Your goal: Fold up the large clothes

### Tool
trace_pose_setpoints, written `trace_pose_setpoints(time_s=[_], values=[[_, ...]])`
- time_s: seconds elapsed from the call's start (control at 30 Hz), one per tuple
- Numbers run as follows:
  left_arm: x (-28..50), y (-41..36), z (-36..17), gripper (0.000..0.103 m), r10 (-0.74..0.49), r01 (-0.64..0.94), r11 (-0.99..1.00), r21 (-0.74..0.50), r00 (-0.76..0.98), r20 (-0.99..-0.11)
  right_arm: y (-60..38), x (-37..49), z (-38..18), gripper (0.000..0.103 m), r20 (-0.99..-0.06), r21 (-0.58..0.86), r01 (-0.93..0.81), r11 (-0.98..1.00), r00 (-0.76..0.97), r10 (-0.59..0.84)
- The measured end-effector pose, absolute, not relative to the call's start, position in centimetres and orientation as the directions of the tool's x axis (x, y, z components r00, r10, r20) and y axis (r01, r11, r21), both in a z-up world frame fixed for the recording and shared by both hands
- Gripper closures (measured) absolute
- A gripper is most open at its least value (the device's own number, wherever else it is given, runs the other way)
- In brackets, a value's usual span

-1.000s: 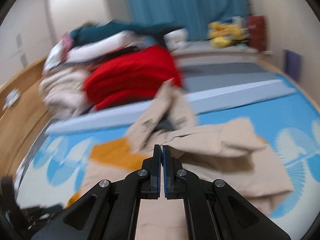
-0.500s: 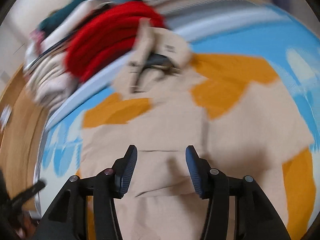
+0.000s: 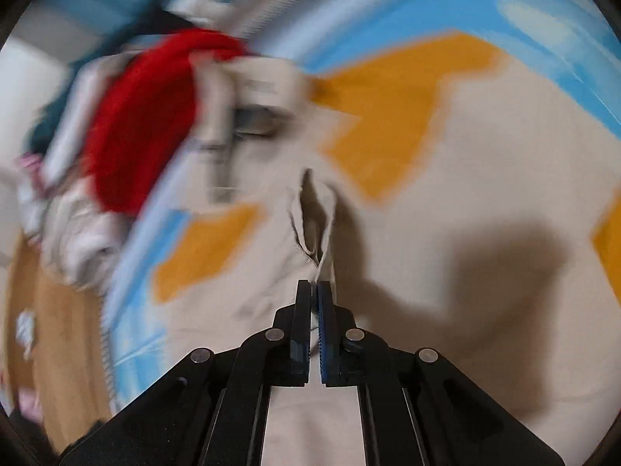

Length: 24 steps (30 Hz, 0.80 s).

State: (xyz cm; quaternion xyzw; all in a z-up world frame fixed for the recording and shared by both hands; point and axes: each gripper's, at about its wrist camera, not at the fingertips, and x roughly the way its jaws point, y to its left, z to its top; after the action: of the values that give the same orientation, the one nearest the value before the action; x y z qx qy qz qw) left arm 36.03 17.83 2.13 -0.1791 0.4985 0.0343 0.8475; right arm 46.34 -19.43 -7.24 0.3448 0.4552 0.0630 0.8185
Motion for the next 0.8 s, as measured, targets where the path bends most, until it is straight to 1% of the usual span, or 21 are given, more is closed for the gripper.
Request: trace_pose_setpoints(time_s=[0.03,0.1,0.13,0.17,0.2,0.23,0.3,0.4,0.47,0.5,0.6,0.63,0.67,0.73,0.8], values=[[36.1,18.0,2.1,0.077,-0.125,-0.24,0.931,-0.275,0.5,-0.857,-17.7,46.5,-5.6,0.099,-0.643,0.666,0.109,0.738,0.585,0.494],[36.3,18.1,2.0,0.077,-0.127,-0.244,0.929,-0.279,0.499,-0.857,-14.7,46.7,-3.1,0.097,-0.579,0.701,-0.055,0.711,0.538,0.613],[36.4,18.2,1.9,0.077,-0.126,-0.251,0.926,-0.282,0.497,-0.858,-13.1,46.6,-1.8,0.094,-0.586,0.687,-0.117,0.717,0.493,0.643],[36.4,18.4,1.7,0.077,-0.129,-0.256,0.924,-0.286,0.495,-0.859,-12.2,46.3,-1.0,0.091,-0.607,0.664,-0.148,0.733,0.467,0.643],[36.5,18.5,1.6,0.077,-0.134,-0.261,0.92,-0.292,0.492,-0.86,-11.8,45.7,0.2,0.085,-0.637,0.623,-0.172,0.763,0.455,0.623],[36.6,18.7,1.4,0.077,-0.142,-0.269,0.914,-0.303,0.487,-0.862,-12.0,45.2,1.0,0.083,-0.657,0.594,-0.175,0.785,0.459,0.599],[36.8,19.0,0.9,0.077,-0.153,-0.283,0.905,-0.317,0.48,-0.864,-13.7,43.2,2.9,0.081,-0.693,0.526,-0.169,0.834,0.484,0.535],[37.1,19.0,0.0,0.078,-0.173,-0.298,0.892,-0.339,0.467,-0.867,-17.7,40.1,4.1,0.074,-0.717,0.481,-0.109,0.87,0.522,0.462],[37.5,19.0,-0.9,0.083,-0.204,-0.313,0.875,-0.37,0.454,-0.867,-21.6,37.8,4.0,0.069,-0.719,0.473,-0.044,0.88,0.559,0.414],[37.7,19.0,-1.3,0.084,-0.216,-0.319,0.867,-0.381,0.448,-0.867,-23.5,37.0,3.4,0.067,-0.73,0.458,-0.001,0.889,0.571,0.377],[38.1,18.5,-3.4,0.086,-0.27,-0.348,0.835,-0.426,0.415,-0.869,-27.8,36.6,0.1,0.065,-0.751,0.456,0.096,0.885,0.574,0.325],[38.2,18.1,-4.0,0.086,-0.28,-0.357,0.828,-0.432,0.405,-0.87,-29.5,36.9,-1.8,0.065,-0.775,0.453,0.167,0.876,0.559,0.294],[38.4,17.8,-4.8,0.086,-0.294,-0.365,0.819,-0.443,0.395,-0.87,-31.6,37.1,-3.8,0.065,-0.809,0.445,0.277,0.852,0.532,0.25],[38.7,17.3,-6.1,0.086,-0.326,-0.381,0.799,-0.466,0.378,-0.867,-34.4,38.1,-6.3,0.065,-0.826,0.471,0.381,0.796,0.508,0.245],[39.1,17.0,-6.9,0.086,-0.343,-0.392,0.784,-0.481,0.372,-0.863,-36.9,39.0,-8.1,0.065,-0.847,0.465,0.464,0.754,0.48,0.227]])
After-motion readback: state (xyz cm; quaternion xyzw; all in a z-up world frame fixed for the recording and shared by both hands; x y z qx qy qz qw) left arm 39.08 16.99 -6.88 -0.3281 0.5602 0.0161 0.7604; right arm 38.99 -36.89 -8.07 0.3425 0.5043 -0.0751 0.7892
